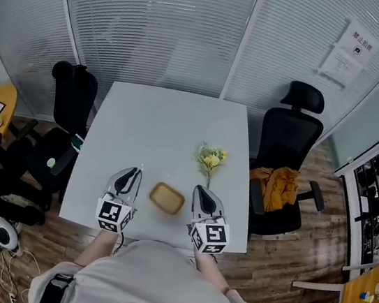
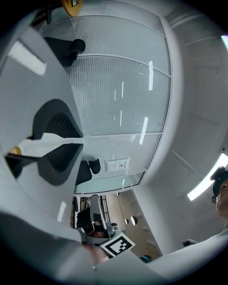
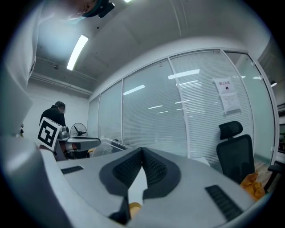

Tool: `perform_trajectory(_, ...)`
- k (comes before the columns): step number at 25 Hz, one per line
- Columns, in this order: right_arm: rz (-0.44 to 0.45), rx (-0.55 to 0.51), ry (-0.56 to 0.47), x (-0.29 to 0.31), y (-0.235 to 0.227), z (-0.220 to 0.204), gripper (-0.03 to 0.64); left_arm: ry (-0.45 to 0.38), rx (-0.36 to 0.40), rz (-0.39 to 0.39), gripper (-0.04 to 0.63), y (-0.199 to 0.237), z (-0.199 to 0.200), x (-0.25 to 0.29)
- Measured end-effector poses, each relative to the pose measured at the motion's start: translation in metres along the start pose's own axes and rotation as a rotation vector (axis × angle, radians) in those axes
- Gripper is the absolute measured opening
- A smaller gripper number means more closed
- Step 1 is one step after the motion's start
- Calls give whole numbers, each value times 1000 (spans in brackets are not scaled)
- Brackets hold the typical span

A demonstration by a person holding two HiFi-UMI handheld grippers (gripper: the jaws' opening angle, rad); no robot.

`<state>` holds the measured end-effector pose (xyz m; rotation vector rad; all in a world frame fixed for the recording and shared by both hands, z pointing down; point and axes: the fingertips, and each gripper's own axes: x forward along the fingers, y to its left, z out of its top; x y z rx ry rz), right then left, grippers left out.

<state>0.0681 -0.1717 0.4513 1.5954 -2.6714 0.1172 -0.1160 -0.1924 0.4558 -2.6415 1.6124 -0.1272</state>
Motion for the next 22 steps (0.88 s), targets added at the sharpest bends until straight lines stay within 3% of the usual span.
perform_trajectory(22,-23,17,8,16,-9,-3,8,-14,-22,-11,49,13,1,10)
